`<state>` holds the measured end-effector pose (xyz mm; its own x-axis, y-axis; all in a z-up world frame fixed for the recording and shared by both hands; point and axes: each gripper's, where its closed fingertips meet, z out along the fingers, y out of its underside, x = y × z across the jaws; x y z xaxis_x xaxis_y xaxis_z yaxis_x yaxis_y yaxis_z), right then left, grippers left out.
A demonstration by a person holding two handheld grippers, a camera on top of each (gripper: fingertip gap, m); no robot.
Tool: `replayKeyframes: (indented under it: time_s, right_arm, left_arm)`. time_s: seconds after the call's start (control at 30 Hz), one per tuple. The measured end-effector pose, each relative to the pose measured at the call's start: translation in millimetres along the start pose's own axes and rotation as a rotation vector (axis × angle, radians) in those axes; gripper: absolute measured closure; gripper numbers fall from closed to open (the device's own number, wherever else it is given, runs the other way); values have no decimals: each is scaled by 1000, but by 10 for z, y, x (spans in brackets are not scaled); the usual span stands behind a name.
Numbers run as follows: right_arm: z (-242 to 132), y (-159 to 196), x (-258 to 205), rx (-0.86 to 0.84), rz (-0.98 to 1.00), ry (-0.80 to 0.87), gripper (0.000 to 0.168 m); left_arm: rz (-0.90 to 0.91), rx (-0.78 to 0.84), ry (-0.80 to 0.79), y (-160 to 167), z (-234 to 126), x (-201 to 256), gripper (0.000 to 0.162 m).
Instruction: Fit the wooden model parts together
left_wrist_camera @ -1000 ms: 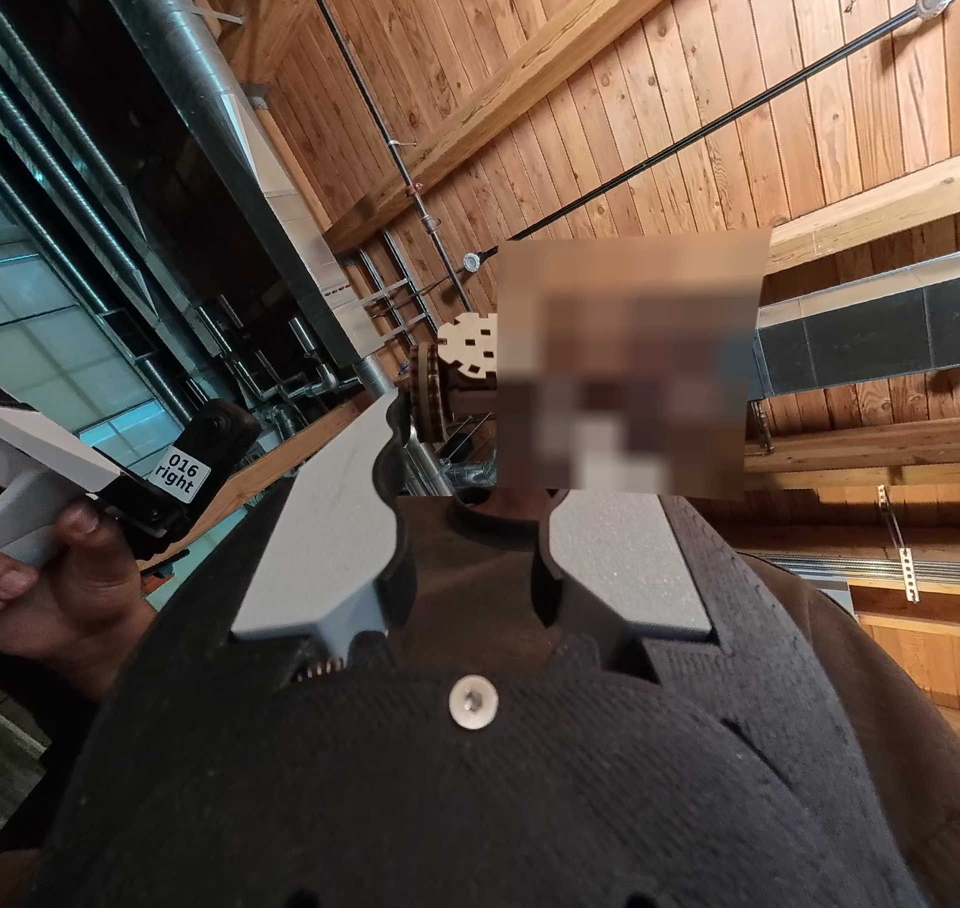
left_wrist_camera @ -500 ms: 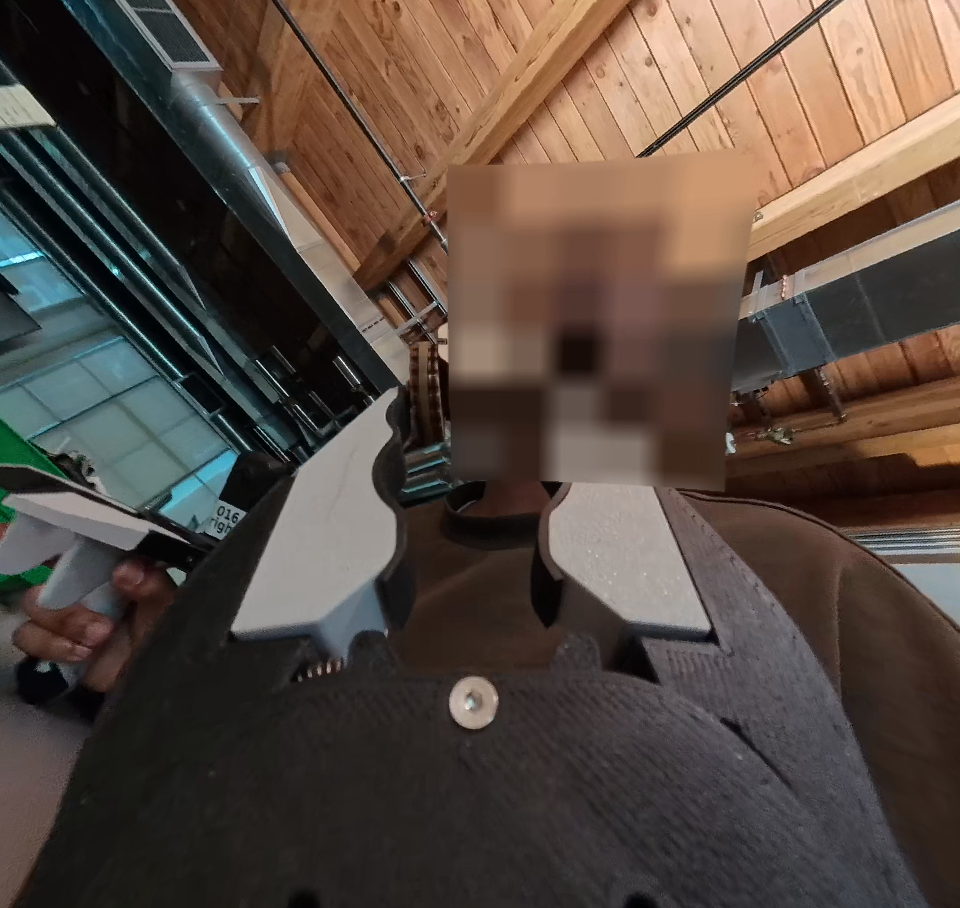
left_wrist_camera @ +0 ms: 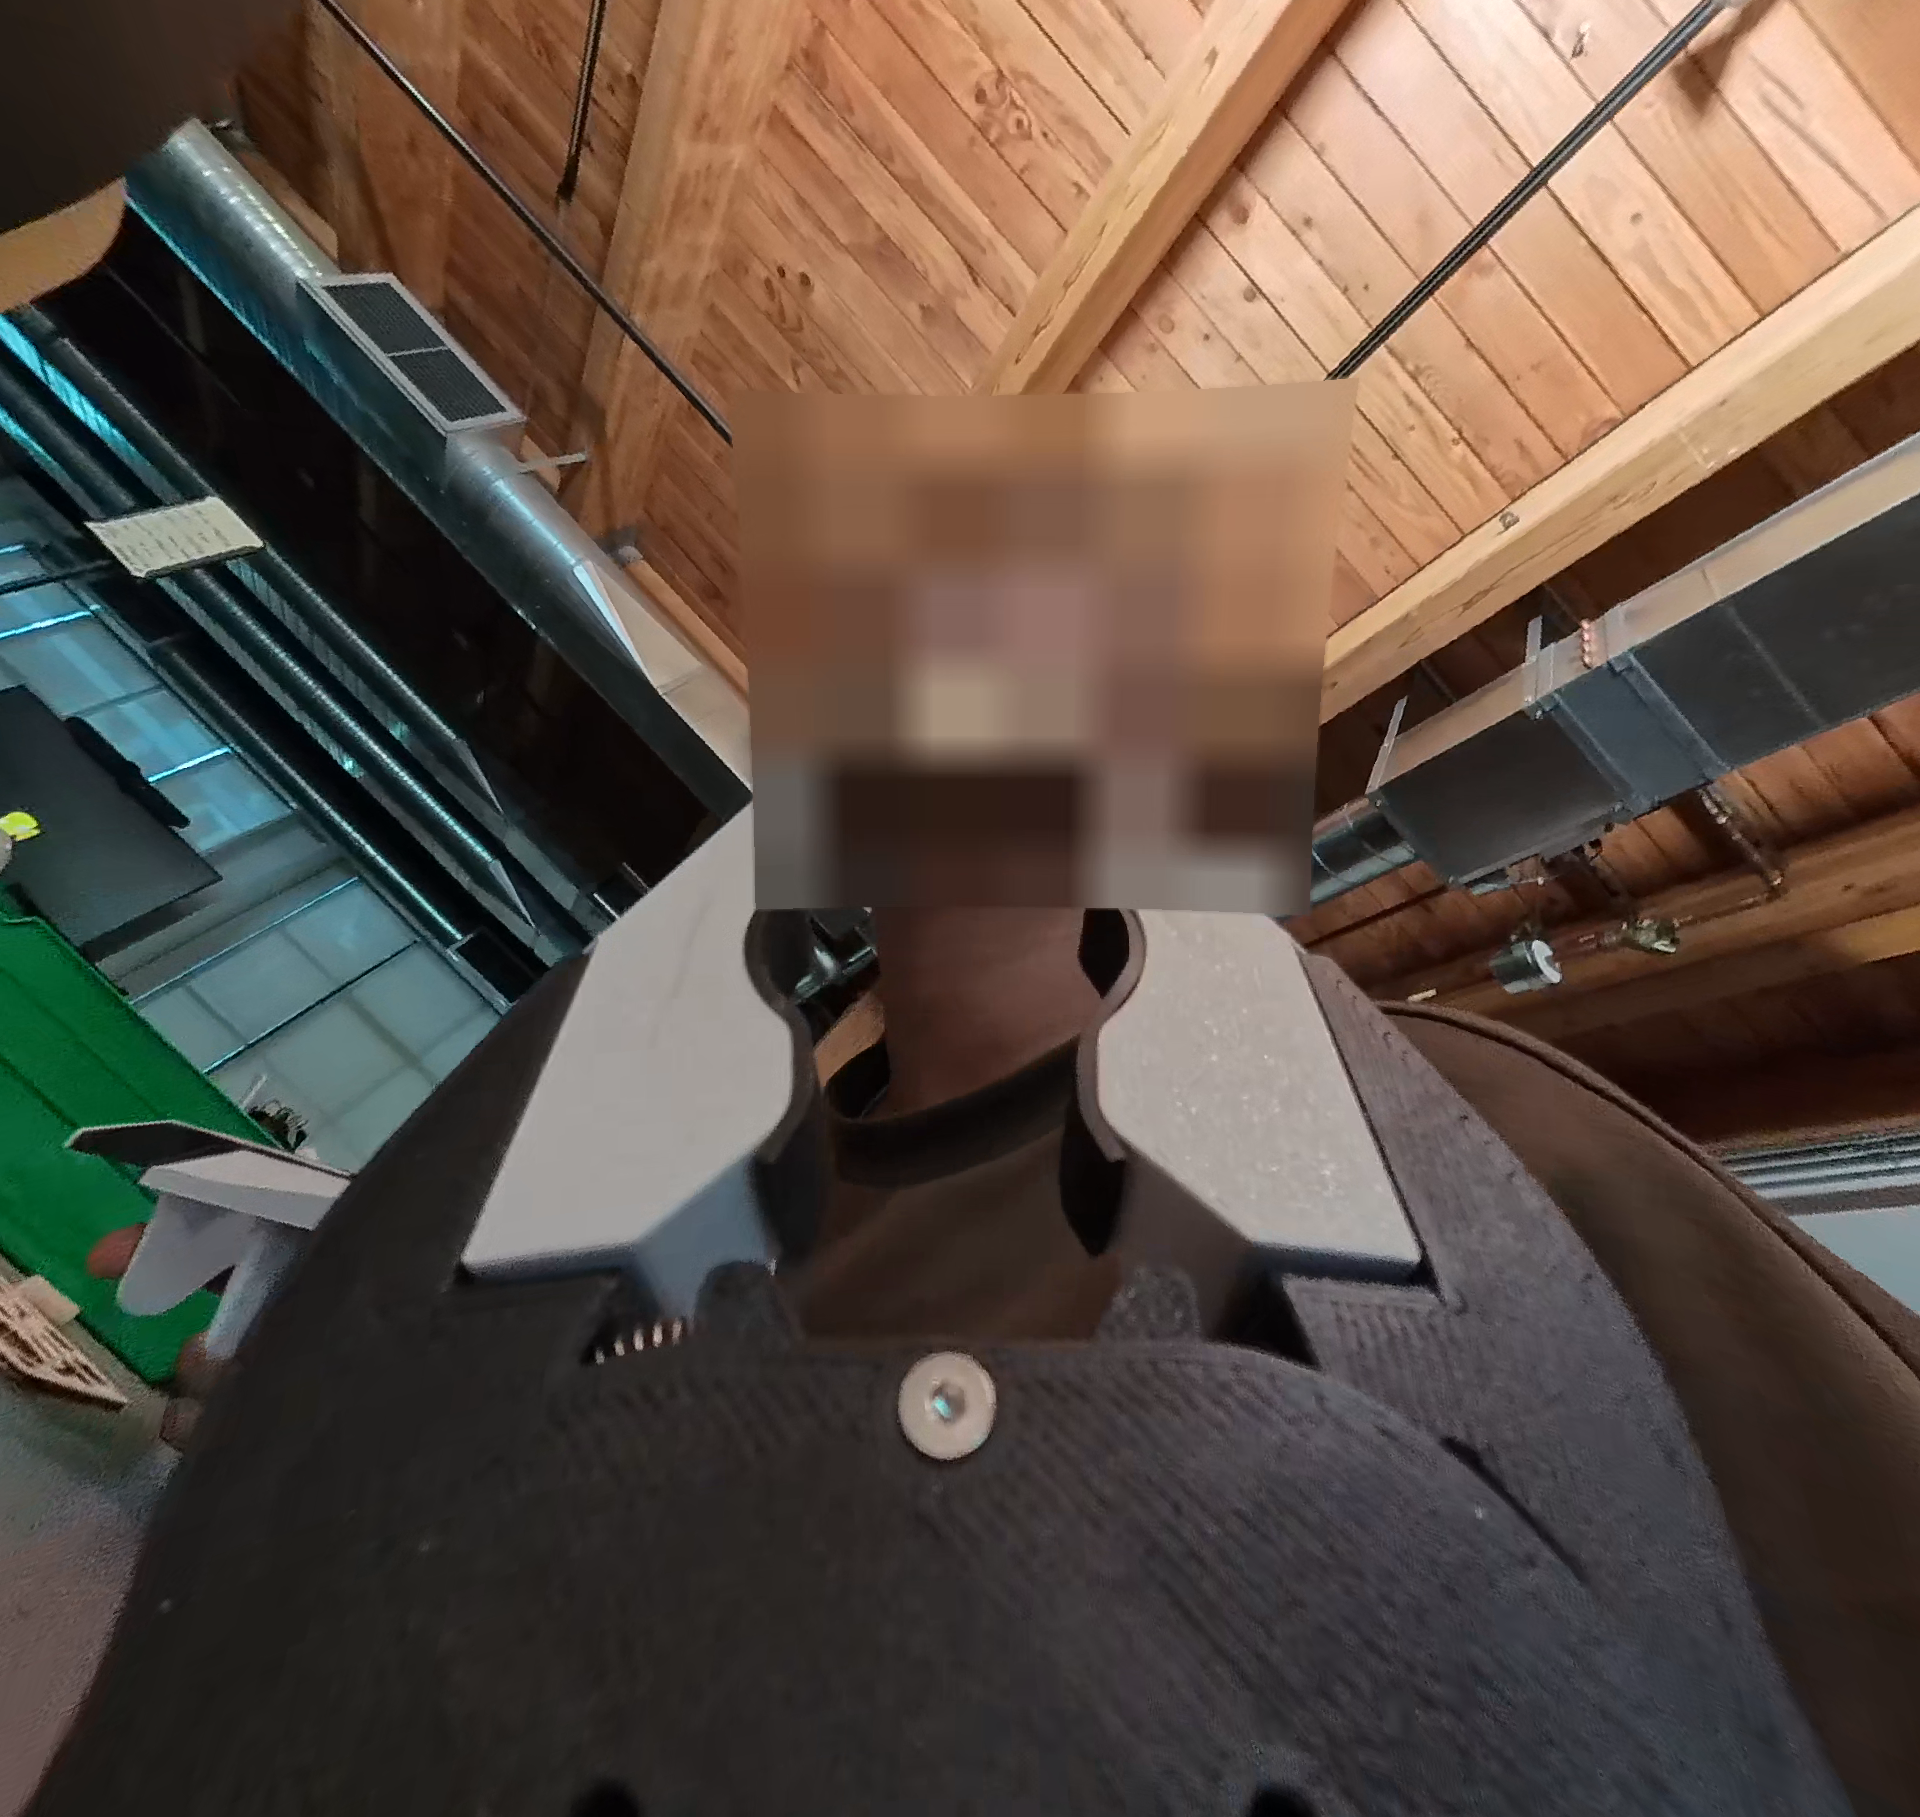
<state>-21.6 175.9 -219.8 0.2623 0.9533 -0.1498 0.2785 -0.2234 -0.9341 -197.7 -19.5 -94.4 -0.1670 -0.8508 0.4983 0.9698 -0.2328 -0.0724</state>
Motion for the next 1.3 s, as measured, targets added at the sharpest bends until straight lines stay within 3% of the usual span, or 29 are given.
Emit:
replayKeyframes:
  time_s: [1.3]
  right_arm:
    - [84, 9, 34, -28, 45, -32, 135]
  left_arm:
    - [-18, 2, 11, -11, 2, -8, 116]
